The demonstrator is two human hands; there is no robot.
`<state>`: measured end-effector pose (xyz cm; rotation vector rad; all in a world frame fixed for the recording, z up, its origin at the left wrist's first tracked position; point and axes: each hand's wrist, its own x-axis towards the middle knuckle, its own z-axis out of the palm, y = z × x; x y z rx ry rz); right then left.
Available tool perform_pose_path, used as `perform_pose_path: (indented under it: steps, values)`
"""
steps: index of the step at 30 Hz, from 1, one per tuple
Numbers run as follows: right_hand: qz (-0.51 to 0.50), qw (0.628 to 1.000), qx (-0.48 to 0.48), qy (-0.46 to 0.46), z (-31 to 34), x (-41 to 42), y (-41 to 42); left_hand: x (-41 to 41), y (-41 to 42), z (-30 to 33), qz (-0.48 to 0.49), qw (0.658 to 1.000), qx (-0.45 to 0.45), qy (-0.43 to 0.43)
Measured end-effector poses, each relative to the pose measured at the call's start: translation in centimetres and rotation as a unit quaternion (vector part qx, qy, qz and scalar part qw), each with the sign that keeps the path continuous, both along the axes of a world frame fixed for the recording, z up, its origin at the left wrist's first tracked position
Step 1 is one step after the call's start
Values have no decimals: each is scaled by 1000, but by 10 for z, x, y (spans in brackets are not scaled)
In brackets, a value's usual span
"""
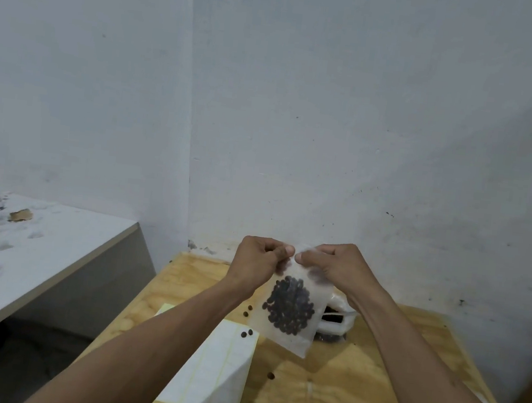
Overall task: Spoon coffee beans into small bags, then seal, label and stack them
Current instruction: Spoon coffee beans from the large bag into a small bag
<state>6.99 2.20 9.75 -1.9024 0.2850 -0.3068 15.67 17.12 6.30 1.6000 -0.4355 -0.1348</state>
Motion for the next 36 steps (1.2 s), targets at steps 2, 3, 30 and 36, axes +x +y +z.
perform_pose_path:
  steps: [2, 3, 30, 36]
  values:
    - [-6, 1000, -11, -2, 0, 5, 2, 0, 1, 1, 11, 1000, 3, 4]
    - [-8, 1000, -16, -1, 0, 7, 2, 0, 2, 2, 15, 1000, 4, 8]
    - [137, 972, 121, 150, -29, 10, 24, 39, 46, 21, 101, 987, -14, 125]
    - [43, 967, 212, 136, -52, 36, 58, 40, 78, -3, 3, 970, 114, 215]
